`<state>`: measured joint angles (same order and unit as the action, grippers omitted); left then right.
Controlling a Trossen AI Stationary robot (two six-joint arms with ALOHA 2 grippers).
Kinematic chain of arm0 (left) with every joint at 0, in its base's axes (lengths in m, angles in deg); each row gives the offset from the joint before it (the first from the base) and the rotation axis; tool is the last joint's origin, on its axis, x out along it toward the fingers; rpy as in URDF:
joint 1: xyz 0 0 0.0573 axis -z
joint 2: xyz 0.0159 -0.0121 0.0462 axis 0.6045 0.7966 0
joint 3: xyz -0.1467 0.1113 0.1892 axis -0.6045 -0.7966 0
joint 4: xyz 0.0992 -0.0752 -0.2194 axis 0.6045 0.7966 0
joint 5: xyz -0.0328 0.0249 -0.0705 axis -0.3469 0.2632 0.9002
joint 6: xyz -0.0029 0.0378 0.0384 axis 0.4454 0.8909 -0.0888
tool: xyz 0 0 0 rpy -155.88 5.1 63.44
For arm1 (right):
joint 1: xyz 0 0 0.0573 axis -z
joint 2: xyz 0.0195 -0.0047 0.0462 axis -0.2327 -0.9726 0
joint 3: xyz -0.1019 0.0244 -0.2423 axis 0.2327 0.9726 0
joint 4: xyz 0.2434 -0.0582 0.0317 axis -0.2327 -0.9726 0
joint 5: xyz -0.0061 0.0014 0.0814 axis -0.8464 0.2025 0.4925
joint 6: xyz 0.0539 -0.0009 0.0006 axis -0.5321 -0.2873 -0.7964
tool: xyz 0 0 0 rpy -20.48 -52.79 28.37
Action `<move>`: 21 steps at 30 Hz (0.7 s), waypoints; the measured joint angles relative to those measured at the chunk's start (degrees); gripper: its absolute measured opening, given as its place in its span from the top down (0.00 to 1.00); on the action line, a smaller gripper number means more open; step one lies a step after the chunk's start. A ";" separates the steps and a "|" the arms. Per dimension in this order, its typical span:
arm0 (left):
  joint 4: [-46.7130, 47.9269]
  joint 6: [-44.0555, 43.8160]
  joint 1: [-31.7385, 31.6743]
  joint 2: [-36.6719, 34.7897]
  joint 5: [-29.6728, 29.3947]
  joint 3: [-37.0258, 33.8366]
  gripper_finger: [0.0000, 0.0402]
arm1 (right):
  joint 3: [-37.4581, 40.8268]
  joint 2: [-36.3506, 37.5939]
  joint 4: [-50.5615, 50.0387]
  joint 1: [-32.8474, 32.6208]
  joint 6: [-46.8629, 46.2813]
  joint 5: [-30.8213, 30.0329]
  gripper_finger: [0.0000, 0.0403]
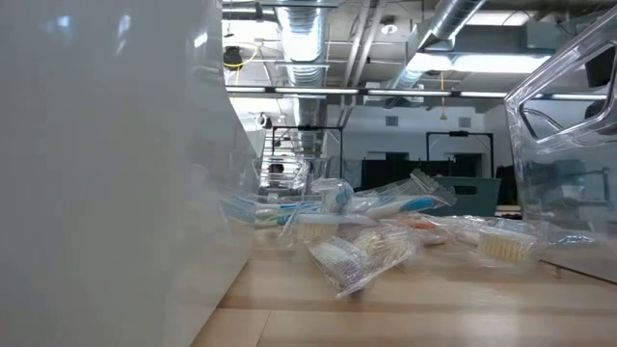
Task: Pick & Place Toothbrushes
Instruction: Put the orange toothbrush into the bottom transparent bin, then put the purple toothbrush into the green bin
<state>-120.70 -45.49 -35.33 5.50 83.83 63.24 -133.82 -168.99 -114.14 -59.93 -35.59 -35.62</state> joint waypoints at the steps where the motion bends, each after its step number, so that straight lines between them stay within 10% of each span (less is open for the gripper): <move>1: 0.02 0.00 -0.01 0.00 -0.01 0.00 0.66 | 0.00 0.00 -0.02 -0.02 0.00 0.00 0.86; 21: 0.02 0.00 -0.01 0.00 0.00 0.00 0.66 | -9.07 0.00 -11.17 0.70 3.81 -2.39 0.86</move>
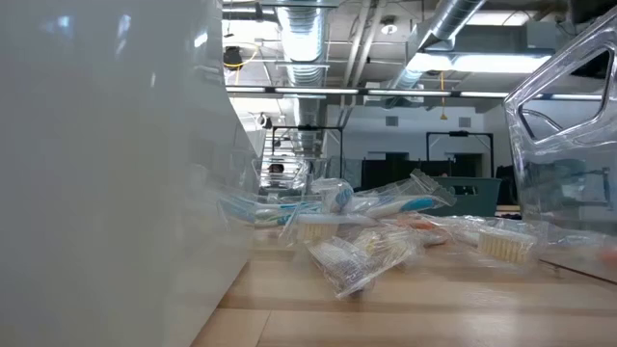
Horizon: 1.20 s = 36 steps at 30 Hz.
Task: Pick & Place Toothbrushes
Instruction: Put the purple toothbrush into the green bin
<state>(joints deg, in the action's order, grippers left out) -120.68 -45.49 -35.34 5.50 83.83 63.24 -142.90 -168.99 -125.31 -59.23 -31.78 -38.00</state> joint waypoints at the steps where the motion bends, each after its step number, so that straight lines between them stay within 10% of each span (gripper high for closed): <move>1: 0.00 0.00 0.02 0.00 -0.02 0.00 0.66 | -0.24 0.00 -0.06 0.13 0.38 -0.26 0.86; 18: 0.24 0.00 0.00 0.00 0.00 0.00 0.66 | -13.83 0.00 -16.75 0.68 8.89 -14.44 0.86; 26: 1.24 0.10 -0.03 -0.02 -0.46 0.00 0.66 | -16.57 1.90 -14.92 -0.35 14.22 -38.34 0.86; 36: 3.31 11.74 -0.21 2.10 -17.57 0.04 0.66 | -0.76 16.80 -7.67 -3.79 9.91 -51.07 0.86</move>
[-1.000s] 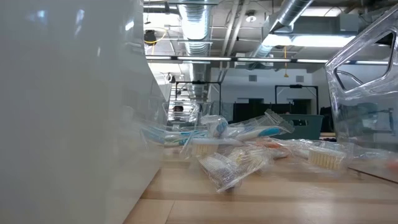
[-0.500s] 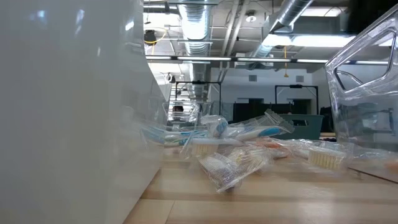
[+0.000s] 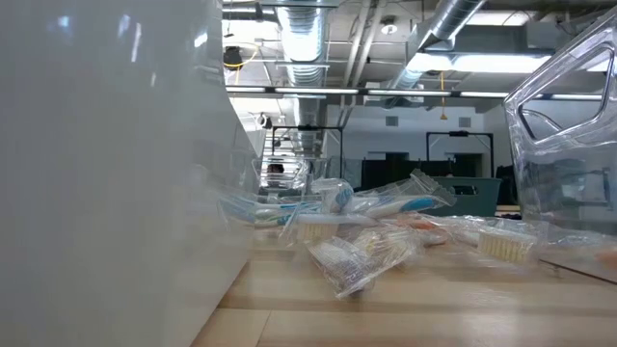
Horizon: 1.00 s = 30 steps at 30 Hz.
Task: Pick & Place Toothbrushes
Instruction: Put the purple toothbrush into the green bin
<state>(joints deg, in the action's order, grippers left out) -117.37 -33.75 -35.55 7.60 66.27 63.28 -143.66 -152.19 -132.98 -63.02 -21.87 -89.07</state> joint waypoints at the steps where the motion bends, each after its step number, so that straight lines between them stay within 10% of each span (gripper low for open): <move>1: -0.34 1.27 -0.38 0.50 -2.01 0.00 0.66 | 2.65 1.97 1.02 0.05 -1.09 -0.36 0.86; 12: -8.22 0.27 -15.05 7.49 -3.97 0.11 0.66 | 24.61 21.35 24.91 9.47 13.69 0.00 0.86; 22: -8.34 -9.94 -24.12 15.24 7.39 3.22 0.66 | 34.79 32.35 45.96 26.07 33.53 17.82 0.86; 30: -7.80 -10.64 -22.66 15.99 10.86 3.72 0.66 | 36.72 32.23 51.16 34.65 29.16 29.56 0.86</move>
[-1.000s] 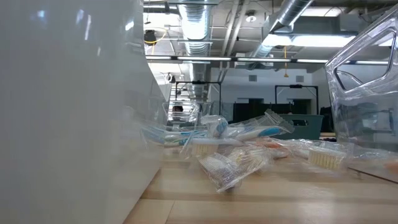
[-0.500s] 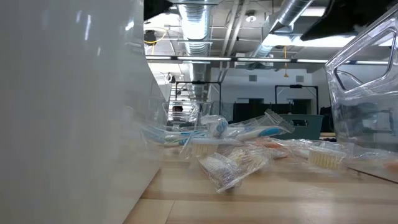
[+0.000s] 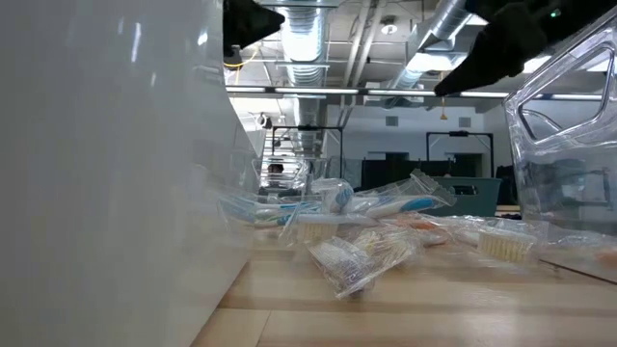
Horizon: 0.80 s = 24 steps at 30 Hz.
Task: Pick & Place Toothbrushes
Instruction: Put the purple toothbrush into the green bin
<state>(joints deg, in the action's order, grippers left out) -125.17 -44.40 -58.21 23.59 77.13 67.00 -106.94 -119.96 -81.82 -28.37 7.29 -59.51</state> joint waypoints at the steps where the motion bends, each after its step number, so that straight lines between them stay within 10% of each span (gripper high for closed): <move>1: 0.01 0.06 0.14 -0.18 0.01 0.00 0.66 | 0.00 -0.22 0.01 0.83 -1.44 0.27 0.86; 24: 1.08 -0.90 0.11 -0.75 4.65 0.00 0.66 | -1.09 -10.88 -4.86 15.49 -30.87 41.71 0.86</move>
<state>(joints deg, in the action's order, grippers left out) -124.09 -45.30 -58.10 22.84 81.77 67.00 -108.03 -130.84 -86.68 -12.89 -23.58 -17.80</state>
